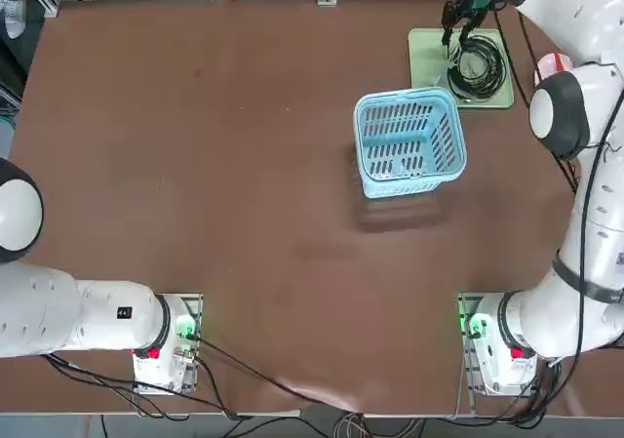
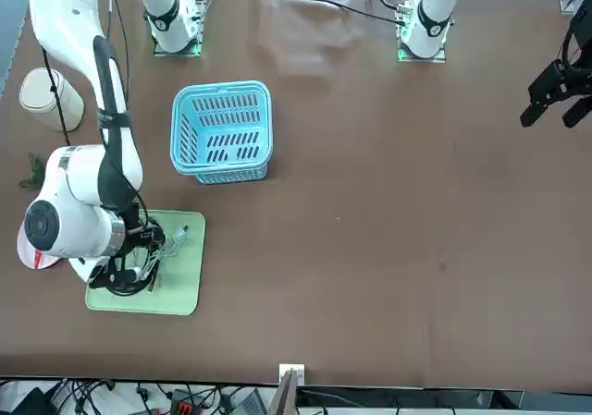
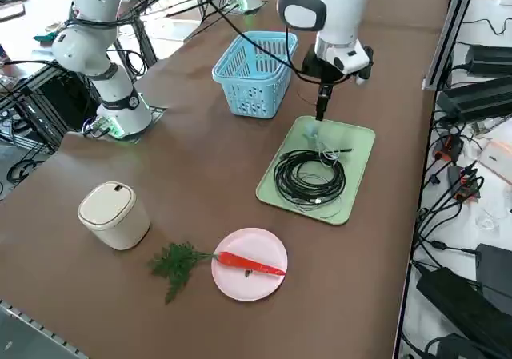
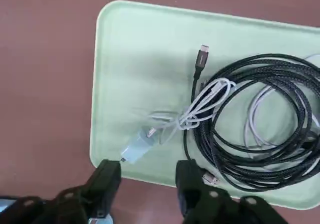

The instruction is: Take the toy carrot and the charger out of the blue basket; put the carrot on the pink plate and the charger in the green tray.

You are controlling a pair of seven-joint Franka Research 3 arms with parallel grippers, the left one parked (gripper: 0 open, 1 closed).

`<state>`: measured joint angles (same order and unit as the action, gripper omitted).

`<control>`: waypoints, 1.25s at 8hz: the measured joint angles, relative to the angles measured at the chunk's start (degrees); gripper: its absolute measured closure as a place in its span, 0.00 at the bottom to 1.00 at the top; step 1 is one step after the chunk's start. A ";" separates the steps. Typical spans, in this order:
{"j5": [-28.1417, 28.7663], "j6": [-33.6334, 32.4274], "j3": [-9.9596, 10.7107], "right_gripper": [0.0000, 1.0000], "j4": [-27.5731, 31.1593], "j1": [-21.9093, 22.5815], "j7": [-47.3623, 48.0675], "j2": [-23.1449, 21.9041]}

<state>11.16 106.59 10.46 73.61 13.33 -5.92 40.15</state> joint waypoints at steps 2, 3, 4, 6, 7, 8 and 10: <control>0.00 0.09 0.03 0.13 -1.29 0.10 -0.03 -0.10; 0.00 0.07 0.14 0.00 -2.44 0.03 -0.03 -0.51; 0.00 -0.09 0.30 0.00 -3.50 -0.03 -0.01 -1.63; -0.01 -4.84 2.12 0.00 -5.09 -0.15 2.03 -7.20; -0.05 -10.62 3.86 0.00 -5.63 -0.22 2.97 -11.34; -0.09 -17.00 5.78 0.00 -5.83 -0.35 3.27 -16.01; -1.73 -27.34 8.92 0.00 -5.46 -0.52 3.36 -24.44</control>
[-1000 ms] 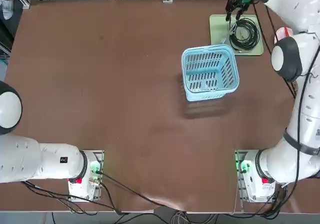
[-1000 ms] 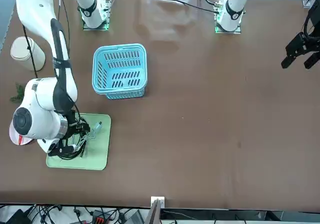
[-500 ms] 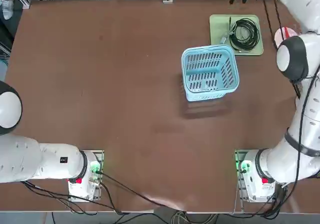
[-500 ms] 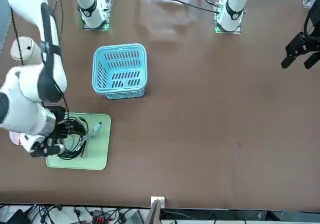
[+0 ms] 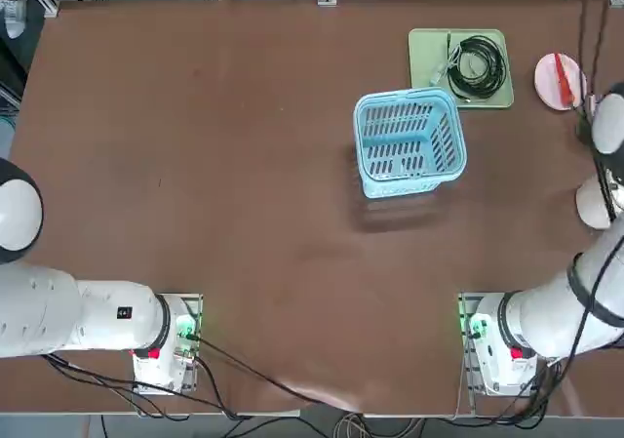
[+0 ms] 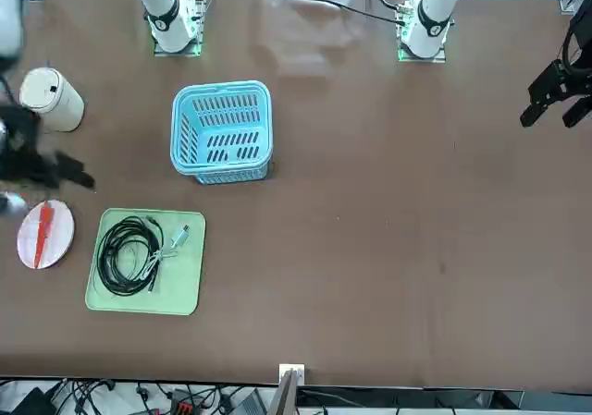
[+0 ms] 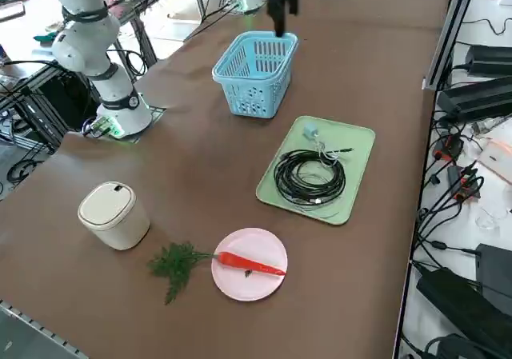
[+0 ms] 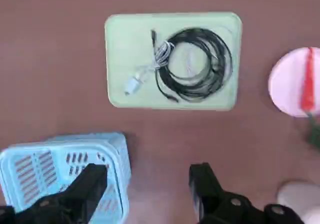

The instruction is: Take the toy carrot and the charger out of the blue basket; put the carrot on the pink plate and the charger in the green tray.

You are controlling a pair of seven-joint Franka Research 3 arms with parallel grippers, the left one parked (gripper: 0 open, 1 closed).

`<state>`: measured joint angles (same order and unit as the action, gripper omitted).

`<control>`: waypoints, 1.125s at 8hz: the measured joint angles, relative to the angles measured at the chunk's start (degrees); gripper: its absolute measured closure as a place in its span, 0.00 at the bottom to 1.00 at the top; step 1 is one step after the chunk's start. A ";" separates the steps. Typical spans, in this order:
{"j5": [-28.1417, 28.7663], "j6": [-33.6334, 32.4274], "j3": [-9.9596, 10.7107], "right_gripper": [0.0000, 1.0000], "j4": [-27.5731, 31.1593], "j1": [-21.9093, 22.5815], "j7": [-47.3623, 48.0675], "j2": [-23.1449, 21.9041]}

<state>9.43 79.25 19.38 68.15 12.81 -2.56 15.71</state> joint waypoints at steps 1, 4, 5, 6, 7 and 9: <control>-2.32 -2.49 0.26 0.00 0.53 0.03 0.00 -2.62; -4.14 -4.29 -0.01 0.00 3.13 1.17 0.21 -3.57; -4.23 -3.07 -0.21 0.00 4.77 2.29 0.36 -3.17; -4.57 -0.22 -1.56 0.00 6.93 2.57 0.62 -2.80; -5.37 3.01 -4.78 0.00 9.61 0.95 1.49 -2.57; -8.90 7.10 -14.55 0.00 13.77 -6.89 5.17 -2.31</control>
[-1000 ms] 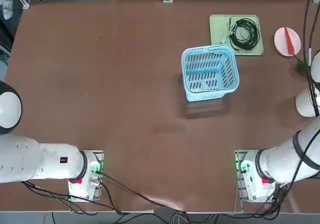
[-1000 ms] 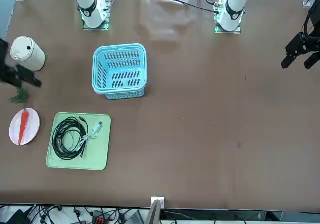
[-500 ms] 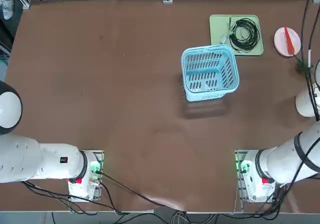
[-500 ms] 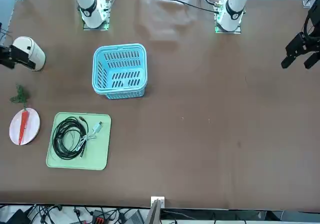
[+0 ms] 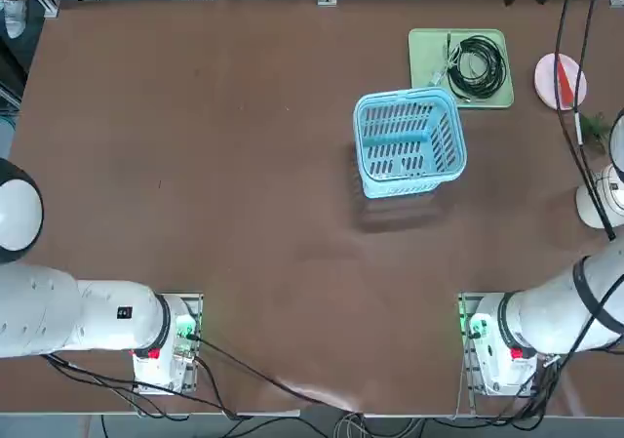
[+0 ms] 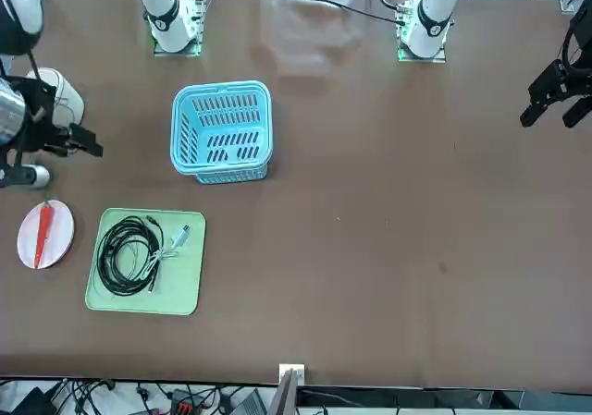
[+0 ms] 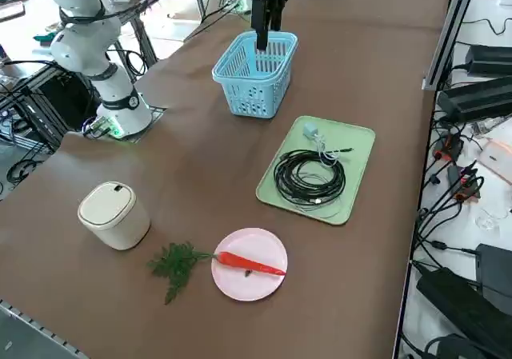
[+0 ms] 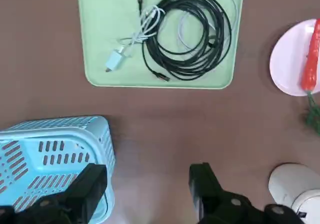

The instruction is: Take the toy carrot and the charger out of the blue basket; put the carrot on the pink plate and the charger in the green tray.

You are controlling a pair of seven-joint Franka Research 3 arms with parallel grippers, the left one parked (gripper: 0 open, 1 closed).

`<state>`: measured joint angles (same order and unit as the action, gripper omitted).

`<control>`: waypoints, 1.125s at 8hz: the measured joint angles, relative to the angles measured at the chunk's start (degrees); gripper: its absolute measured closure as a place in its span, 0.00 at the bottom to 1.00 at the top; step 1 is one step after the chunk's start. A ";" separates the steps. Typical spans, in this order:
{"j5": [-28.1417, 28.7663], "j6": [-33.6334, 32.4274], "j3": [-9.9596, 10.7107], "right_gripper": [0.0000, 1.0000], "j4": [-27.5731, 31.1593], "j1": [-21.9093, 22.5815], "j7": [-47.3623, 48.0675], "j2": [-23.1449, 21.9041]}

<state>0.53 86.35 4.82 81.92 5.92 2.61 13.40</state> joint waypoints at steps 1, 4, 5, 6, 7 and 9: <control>-1.35 0.33 -4.76 0.00 0.88 -3.89 1.98 -0.07; -1.77 0.33 -8.71 0.00 1.14 -7.93 2.70 -0.88; -1.77 0.33 -8.74 0.00 1.16 -8.12 2.70 -0.91; -1.77 0.33 -8.79 0.00 1.20 -8.13 2.70 -0.91; -1.77 0.33 -8.88 0.00 1.21 -8.13 2.72 -0.91; -1.77 0.33 -8.88 0.00 1.26 -8.22 2.73 -0.91</control>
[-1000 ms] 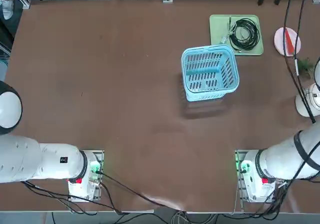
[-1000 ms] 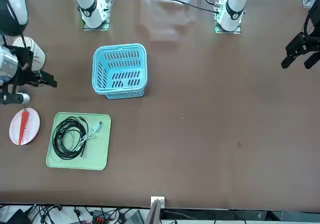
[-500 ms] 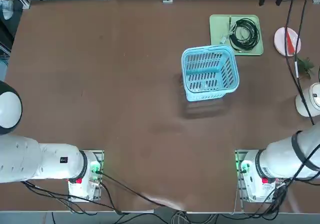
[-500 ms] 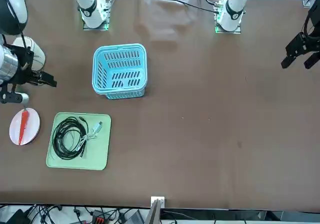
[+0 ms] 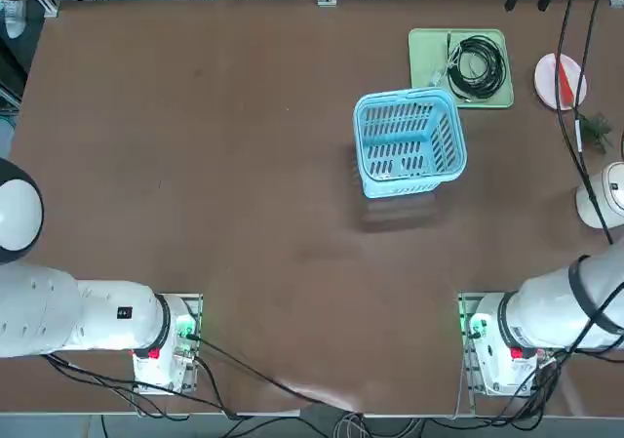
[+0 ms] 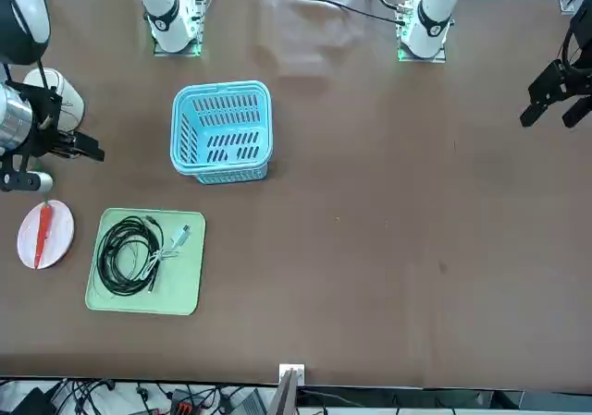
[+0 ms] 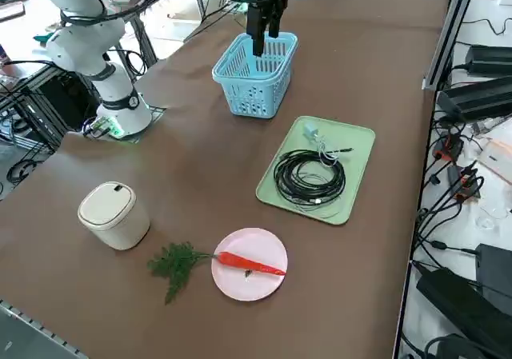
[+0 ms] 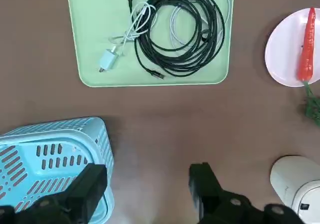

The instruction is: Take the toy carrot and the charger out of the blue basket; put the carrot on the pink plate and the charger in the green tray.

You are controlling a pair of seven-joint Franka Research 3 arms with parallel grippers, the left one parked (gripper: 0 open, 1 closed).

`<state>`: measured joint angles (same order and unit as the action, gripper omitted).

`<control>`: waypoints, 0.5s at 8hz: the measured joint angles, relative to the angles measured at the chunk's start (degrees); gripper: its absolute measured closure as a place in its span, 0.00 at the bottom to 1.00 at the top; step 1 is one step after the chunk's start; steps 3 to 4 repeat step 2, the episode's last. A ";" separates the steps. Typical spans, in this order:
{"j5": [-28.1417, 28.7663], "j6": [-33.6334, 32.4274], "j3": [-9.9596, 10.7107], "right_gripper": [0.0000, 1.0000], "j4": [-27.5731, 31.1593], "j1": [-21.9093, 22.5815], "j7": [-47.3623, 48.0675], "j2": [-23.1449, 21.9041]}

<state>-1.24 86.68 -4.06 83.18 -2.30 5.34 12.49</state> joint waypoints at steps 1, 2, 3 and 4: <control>0.00 0.01 0.00 0.00 0.00 -0.12 0.00 -0.03; -0.01 -0.16 0.01 0.00 -0.05 -0.32 0.00 -0.15; -0.01 -0.16 0.01 0.00 -0.05 -0.32 0.00 -0.15; -0.01 -0.16 0.01 0.00 -0.05 -0.32 0.00 -0.15</control>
